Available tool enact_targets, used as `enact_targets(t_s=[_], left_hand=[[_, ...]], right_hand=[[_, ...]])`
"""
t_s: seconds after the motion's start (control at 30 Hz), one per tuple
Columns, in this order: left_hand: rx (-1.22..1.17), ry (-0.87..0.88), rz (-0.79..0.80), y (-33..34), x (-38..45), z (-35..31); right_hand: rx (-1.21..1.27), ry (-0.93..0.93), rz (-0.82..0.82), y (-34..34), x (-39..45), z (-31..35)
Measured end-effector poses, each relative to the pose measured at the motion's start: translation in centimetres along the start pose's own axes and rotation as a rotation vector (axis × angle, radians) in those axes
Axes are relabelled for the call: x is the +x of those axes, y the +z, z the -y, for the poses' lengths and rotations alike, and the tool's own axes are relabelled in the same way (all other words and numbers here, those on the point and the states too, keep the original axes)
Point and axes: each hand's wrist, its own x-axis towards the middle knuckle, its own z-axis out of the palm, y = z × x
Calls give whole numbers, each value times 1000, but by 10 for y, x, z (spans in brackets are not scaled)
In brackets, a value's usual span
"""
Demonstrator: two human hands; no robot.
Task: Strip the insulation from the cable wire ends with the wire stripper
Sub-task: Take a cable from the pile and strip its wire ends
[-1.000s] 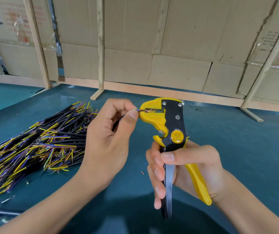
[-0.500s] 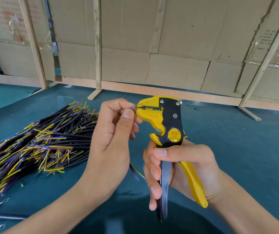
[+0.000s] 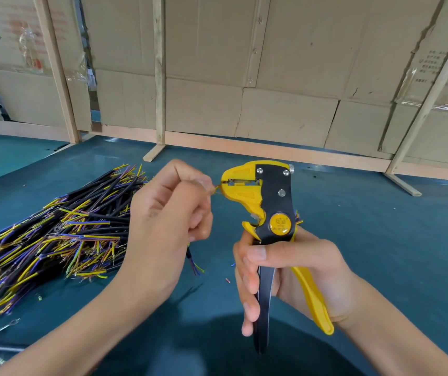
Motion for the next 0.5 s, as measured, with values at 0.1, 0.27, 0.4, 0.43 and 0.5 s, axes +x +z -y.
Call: enact_targets(t_s=[0.1,0.27,0.4,0.43,0.5], left_hand=[[8,34,15,-3,2,-1],[70,44,76,-6,2,-2],[118,72,61,-5,2,-3],[146,87,58,-5,2,-4],[206,112,52,-6,2,-5]], right_hand=[[-43,11,-16,-3,-2,2],[-78,5,-15,-3,-2,3],[-98,9,-10,-4,-4,4],[-97,9,-3,-4,-4,4],[-90,7,20,-5,-4,5]])
